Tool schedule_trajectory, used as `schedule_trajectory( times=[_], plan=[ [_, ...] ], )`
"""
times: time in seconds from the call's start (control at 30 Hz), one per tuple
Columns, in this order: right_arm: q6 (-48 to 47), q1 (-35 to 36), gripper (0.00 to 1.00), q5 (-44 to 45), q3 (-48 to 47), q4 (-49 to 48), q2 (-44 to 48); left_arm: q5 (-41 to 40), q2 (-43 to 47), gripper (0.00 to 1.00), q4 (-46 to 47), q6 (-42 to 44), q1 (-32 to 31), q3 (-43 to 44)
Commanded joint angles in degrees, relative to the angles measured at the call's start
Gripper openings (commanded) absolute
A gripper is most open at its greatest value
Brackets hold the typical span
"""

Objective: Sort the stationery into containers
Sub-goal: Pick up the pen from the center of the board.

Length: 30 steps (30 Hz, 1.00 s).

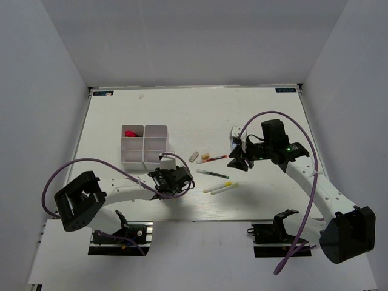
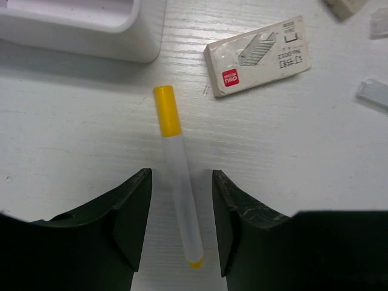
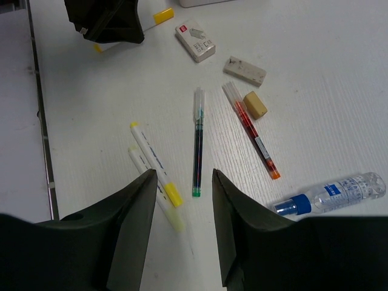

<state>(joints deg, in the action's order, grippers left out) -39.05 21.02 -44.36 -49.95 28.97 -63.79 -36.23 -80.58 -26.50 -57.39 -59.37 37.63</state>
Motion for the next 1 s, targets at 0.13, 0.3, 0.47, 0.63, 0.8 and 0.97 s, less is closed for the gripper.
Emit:
schedule_trajectory(
  times=[0.13, 0.3, 0.47, 0.63, 0.8, 0.97],
  plan=[
    [-0.2, -0.4, 0.48, -2.1, 0.4, -1.1, 1.5, -1.9, -2.1, 0.49, 2.7, -1.4, 0.1, -1.2],
    [-0.4, -0.4, 0.48, -2.2, 0.7, -0.7, 2.1, 0.7, -4.8, 0.43, 4.4, -1.4, 0.1, -1.2],
    [-0.7, -0.4, 0.49, -2.7, 0.9, -0.2, 3.2, 3.9, -6.4, 0.26, 4.4, -0.2, -0.6, -1.2],
    [-0.9, -0.5, 0.49, -3.4, 1.4, -0.2, 4.8, 10.7, -7.7, 0.14, 3.8, 2.6, -1.7, -1.2],
    [-1.0, -0.7, 0.49, -3.5, 1.6, -0.2, 5.0, 14.3, -8.3, 0.06, 6.5, 7.5, -4.4, 0.0],
    [-1.1, -0.7, 0.51, -2.8, 2.2, -0.6, 4.8, 12.2, -3.6, 0.0, 6.6, 11.2, -5.1, 3.1]
  ],
)
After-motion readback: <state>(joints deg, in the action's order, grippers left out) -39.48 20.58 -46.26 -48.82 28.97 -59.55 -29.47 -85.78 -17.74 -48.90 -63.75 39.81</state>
